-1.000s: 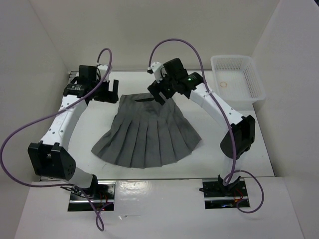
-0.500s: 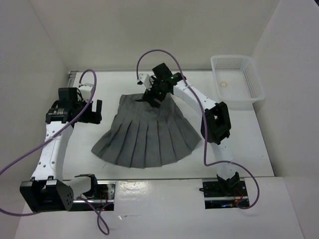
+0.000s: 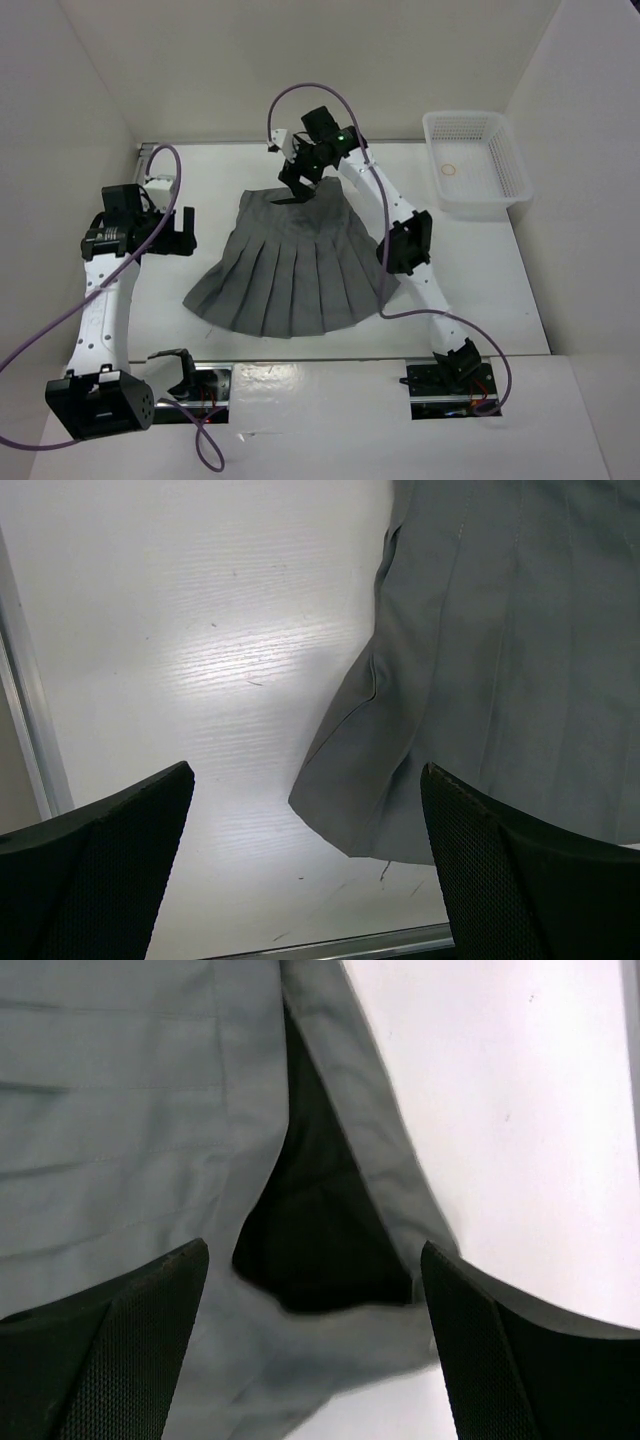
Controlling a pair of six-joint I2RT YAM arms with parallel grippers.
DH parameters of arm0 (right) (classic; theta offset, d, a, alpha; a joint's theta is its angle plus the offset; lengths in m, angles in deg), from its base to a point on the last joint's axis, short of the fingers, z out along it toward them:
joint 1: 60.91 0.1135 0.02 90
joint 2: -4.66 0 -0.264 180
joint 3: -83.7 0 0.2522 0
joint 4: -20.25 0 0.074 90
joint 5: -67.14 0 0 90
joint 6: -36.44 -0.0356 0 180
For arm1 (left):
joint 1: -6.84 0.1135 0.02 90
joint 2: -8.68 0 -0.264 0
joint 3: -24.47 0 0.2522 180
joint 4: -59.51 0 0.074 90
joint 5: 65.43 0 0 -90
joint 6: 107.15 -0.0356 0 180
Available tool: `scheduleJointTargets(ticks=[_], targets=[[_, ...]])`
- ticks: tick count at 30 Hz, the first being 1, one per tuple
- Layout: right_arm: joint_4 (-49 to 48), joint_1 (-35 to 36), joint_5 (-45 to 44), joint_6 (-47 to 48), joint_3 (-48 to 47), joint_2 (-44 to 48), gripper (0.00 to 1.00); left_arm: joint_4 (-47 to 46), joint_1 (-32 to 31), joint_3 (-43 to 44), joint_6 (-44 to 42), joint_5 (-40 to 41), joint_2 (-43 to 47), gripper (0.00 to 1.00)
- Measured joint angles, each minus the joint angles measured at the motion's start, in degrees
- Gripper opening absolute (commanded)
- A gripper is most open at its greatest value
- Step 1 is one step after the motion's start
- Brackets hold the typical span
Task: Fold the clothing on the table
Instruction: Flatten the skirt out
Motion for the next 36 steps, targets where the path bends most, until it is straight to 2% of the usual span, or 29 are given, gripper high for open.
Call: scheduleJointTargets(ticks=[2, 5, 13, 16, 17, 20, 21, 24, 31, 34, 35, 36], targets=[[4.9, 0.0, 0.4, -0.2, -14.3, -8.5, 0.9, 0.0, 0.0, 0.0, -0.1, -0.6, -0.3, 1.0], [9.0, 0.0, 0.7, -0.1, -18.9, -12.3, 0.9, -0.1, 0.0, -0.1, -0.2, -1.4, -1.4, 1.0], [12.4, 0.7, 2.9, 2.2, -8.0, -10.7, 0.9, -0.1, 0.0, -0.8, -0.2, -2.1, -2.6, 1.0], [13.3, 1.0, 3.6, 2.7, -5.1, -10.7, 0.84, -0.2, 0.0, -0.9, -0.2, -2.1, -2.7, 1.0], [13.6, 1.0, 3.9, 2.8, -4.6, -10.7, 0.73, -0.2, 0.0, -1.0, -0.2, -2.1, -2.8, 1.0], [13.8, 1.0, 4.3, 3.2, -4.3, -10.7, 0.5, -0.2, 0.0, -1.0, -0.2, -2.2, -2.9, 1.0], [14.0, 1.0, 4.3, 2.9, -4.8, -10.7, 0.32, -0.2, 0.0, -1.0, -0.2, -2.2, -2.9, 1.0], [14.6, 1.0, 4.2, 2.4, -7.6, -10.7, 0.0, -0.2, 0.1, -1.0, -0.2, -2.3, -2.9, 1.0], [14.3, 1.1, 3.1, -1.1, -24.0, -11.5, 0.0, -0.2, 0.5, -1.0, -0.2, -2.3, -2.9, 1.0], [13.2, 1.5, 1.8, -2.1, -25.4, -10.8, 0.13, -0.4, 0.6, -1.0, -0.2, -2.3, -2.9, 1.0], [12.8, 1.6, 1.2, -2.5, -25.4, -10.8, 0.28, -0.4, 0.6, -1.0, -0.2, -2.3, -2.9, 1.0], [12.3, 1.8, 0.0, -3.3, -25.4, -10.9, 0.66, -0.4, 0.6, -1.0, -0.2, -2.3, -2.9, 1.0]])
